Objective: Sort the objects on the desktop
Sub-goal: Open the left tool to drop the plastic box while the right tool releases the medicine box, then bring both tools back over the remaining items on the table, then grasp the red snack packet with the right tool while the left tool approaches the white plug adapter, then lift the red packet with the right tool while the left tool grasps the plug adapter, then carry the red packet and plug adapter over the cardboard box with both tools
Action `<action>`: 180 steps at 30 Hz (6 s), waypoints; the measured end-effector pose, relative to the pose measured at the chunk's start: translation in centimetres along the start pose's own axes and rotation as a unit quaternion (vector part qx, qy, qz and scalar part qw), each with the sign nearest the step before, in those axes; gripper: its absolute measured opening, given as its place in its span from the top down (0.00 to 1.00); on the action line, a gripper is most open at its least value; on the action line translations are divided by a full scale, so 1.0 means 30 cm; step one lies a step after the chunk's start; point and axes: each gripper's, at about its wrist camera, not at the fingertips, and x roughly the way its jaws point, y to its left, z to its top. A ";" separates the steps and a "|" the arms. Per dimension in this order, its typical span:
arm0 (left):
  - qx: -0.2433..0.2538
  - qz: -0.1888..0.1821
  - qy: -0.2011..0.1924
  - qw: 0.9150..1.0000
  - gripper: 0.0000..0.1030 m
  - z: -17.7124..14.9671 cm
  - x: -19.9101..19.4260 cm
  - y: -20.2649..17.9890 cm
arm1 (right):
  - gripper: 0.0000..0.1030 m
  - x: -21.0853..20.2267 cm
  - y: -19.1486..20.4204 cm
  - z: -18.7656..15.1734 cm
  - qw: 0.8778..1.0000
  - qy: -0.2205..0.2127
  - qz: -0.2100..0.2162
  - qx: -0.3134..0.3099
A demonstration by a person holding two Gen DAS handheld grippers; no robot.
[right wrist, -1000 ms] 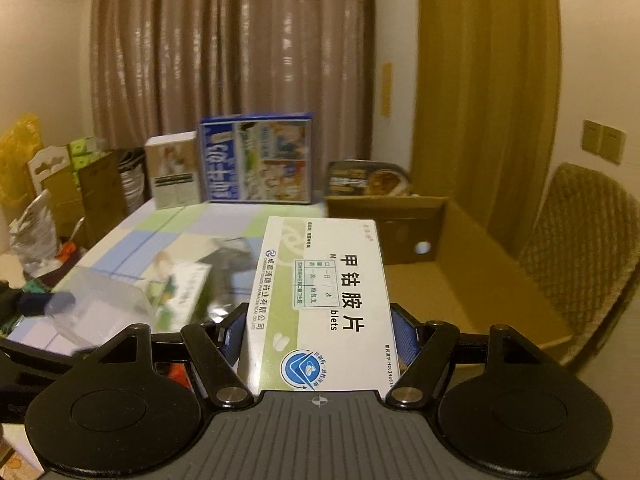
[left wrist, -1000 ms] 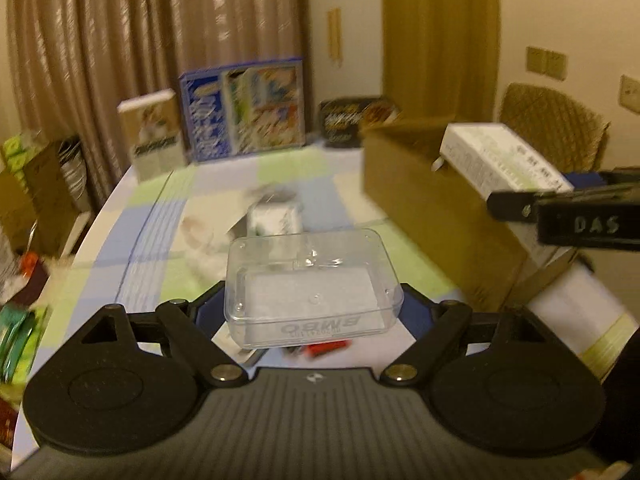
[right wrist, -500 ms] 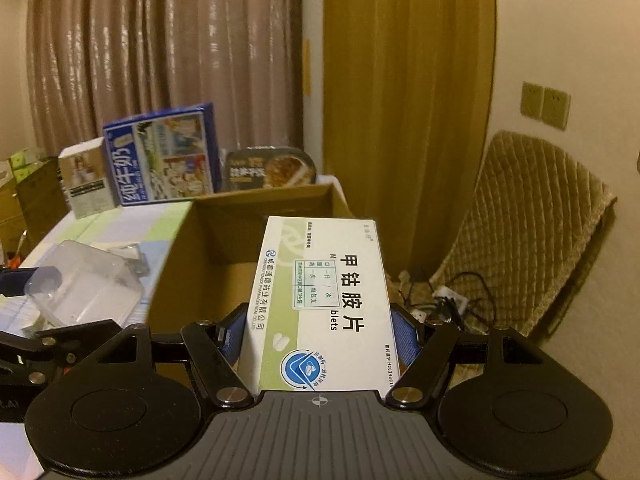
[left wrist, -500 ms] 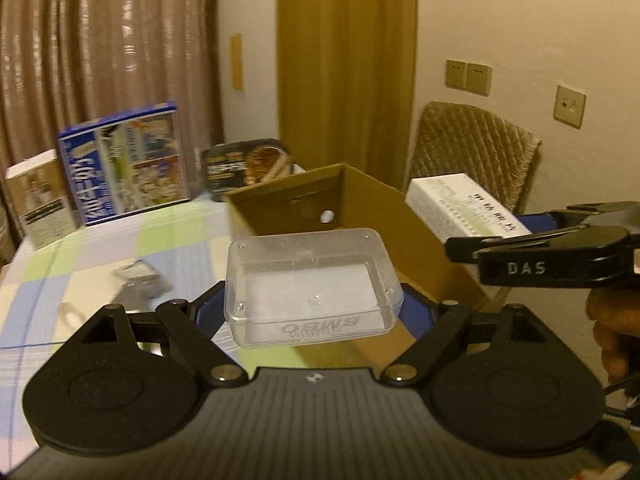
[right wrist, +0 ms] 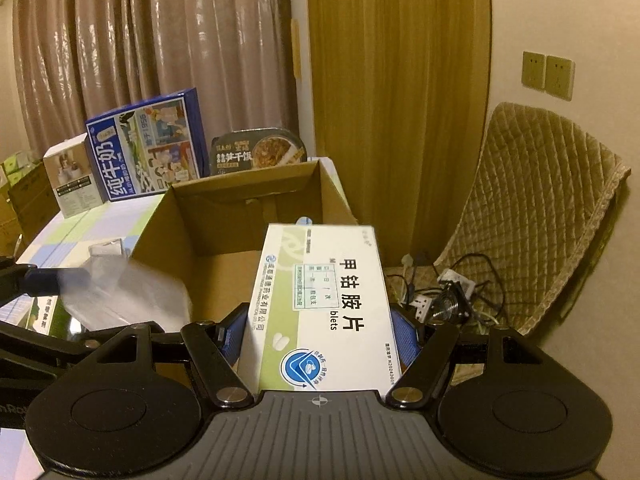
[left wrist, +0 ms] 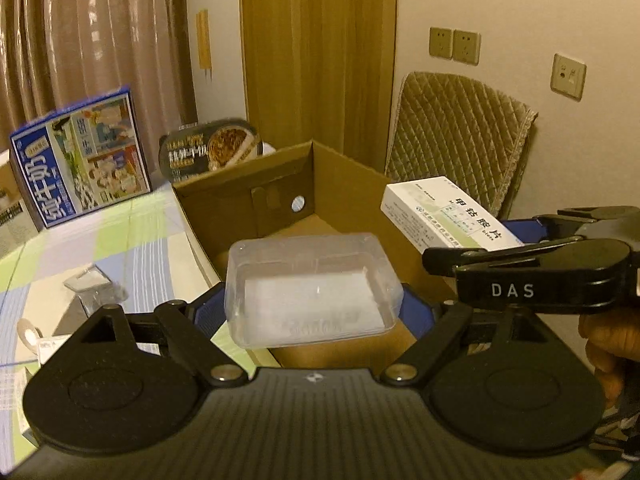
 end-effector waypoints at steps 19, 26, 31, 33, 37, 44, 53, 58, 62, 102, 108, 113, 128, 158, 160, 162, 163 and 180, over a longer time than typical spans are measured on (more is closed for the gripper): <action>0.006 0.046 0.028 0.999 0.16 -0.022 -0.069 0.052 | 0.34 0.033 0.074 0.017 1.000 0.006 0.019 -0.009; -0.003 0.056 0.031 0.998 0.15 -0.039 -0.098 0.092 | 0.22 0.027 0.118 0.028 1.000 0.002 0.020 -0.017; -0.010 0.066 0.034 0.997 0.15 -0.049 -0.124 0.120 | 0.22 0.002 0.139 0.026 1.000 0.002 0.020 -0.021; -0.013 0.071 0.035 0.997 0.15 -0.054 -0.138 0.130 | 0.22 -0.010 0.148 0.026 1.000 0.001 0.020 -0.021; -0.020 0.075 0.034 0.996 0.14 -0.062 -0.170 0.146 | 0.21 -0.040 0.172 0.027 0.999 -0.003 0.024 -0.023; -0.025 0.087 0.028 0.996 0.14 -0.085 -0.248 0.172 | 0.19 -0.123 0.248 0.029 0.999 -0.018 0.042 -0.028; -0.042 0.117 0.021 0.992 0.11 -0.171 -0.392 0.261 | 0.12 -0.227 0.397 0.009 0.995 -0.033 0.082 -0.047; -0.061 0.146 0.030 0.987 0.10 -0.277 -0.492 0.353 | 0.10 -0.263 0.505 -0.038 0.990 -0.029 0.116 -0.072; -0.070 0.165 0.042 0.983 0.10 -0.376 -0.558 0.423 | 0.10 -0.267 0.583 -0.090 0.987 -0.021 0.137 -0.086; -0.001 0.059 0.108 0.992 0.17 -0.558 -0.171 0.770 | 0.29 0.293 0.788 -0.325 0.969 0.128 0.204 -0.058; -0.005 0.044 0.121 0.992 0.19 -0.564 -0.116 0.795 | 0.36 0.329 0.832 -0.321 0.968 0.131 0.203 -0.068; -0.015 0.037 0.132 0.990 0.27 -0.573 -0.095 0.814 | 0.44 0.339 0.830 -0.322 0.970 0.133 0.192 -0.064; -0.017 0.033 0.136 0.990 0.39 -0.577 -0.097 0.782 | 0.75 0.280 0.769 -0.331 0.975 0.121 0.163 -0.093; -0.008 0.018 0.130 0.991 0.39 -0.635 -0.171 0.655 | 0.55 0.212 0.767 -0.412 0.972 0.125 0.135 -0.149; -0.021 0.018 0.131 0.991 0.40 -0.636 -0.170 0.661 | 0.60 0.214 0.770 -0.413 0.972 0.122 0.132 -0.152; -0.023 0.019 0.131 0.991 0.41 -0.636 -0.170 0.660 | 0.73 0.213 0.771 -0.410 0.972 0.120 0.131 -0.152; -0.024 0.020 0.131 0.991 0.41 -0.635 -0.170 0.659 | 0.74 0.213 0.769 -0.409 0.973 0.121 0.131 -0.149; -0.030 0.043 0.105 0.993 0.41 -0.575 -0.253 0.607 | 0.78 0.116 0.752 -0.325 0.982 0.076 0.126 -0.115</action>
